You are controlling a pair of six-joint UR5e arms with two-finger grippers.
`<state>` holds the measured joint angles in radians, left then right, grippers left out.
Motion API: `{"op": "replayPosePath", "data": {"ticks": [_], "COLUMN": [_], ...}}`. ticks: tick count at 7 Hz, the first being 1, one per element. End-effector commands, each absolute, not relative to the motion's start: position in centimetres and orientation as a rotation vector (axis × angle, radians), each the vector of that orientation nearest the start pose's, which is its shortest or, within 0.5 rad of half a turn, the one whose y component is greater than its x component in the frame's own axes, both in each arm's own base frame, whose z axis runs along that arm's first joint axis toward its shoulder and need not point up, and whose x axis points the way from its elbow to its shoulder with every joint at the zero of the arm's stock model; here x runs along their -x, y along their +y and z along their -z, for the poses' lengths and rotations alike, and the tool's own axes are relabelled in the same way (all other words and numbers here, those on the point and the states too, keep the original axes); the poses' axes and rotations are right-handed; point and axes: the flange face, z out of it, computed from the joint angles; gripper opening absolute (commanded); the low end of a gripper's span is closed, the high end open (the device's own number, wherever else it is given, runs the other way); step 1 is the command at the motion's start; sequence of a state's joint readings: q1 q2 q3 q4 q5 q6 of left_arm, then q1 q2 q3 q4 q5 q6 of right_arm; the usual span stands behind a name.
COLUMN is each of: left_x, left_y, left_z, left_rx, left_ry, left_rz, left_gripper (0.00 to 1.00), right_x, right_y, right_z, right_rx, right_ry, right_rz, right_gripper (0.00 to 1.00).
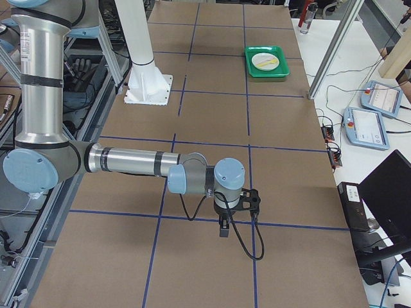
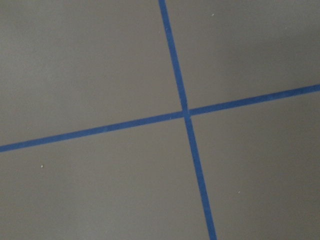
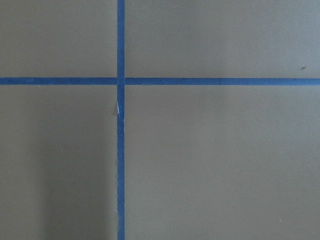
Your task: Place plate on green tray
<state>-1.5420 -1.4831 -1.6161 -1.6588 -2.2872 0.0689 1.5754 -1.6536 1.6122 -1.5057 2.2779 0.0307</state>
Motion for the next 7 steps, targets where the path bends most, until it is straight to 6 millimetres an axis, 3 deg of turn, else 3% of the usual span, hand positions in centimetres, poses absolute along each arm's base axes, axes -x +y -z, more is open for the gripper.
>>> {"op": "replayPosePath", "data": {"ticks": [1, 2, 3, 7], "left_x": [6.9, 7.4, 7.5, 7.2], "left_y": [-42.5, -41.3, -41.7, -41.8], "left_z": [-68.7, -66.5, -64.2, -65.0], "left_rx": [-0.009, -0.004, 0.027, 0.021], "left_ry": [0.755, 0.755, 0.757, 0.793], "left_rz": [-0.059, -0.043, -0.028, -0.031], "left_gripper": [1.00, 1.00, 1.00, 1.00], "right_x": [-7.1, -7.1, -7.1, -7.1], "right_y": [-45.8, -45.8, -45.8, -45.8], "right_z": [-67.6, -67.6, -67.6, -67.6], "right_rx": [-0.014, -0.013, -0.013, -0.013], "right_ry": [-0.707, -0.707, -0.707, -0.707], "right_rz": [-0.025, -0.026, -0.026, -0.026], "right_gripper": [1.00, 1.00, 1.00, 1.00]}}
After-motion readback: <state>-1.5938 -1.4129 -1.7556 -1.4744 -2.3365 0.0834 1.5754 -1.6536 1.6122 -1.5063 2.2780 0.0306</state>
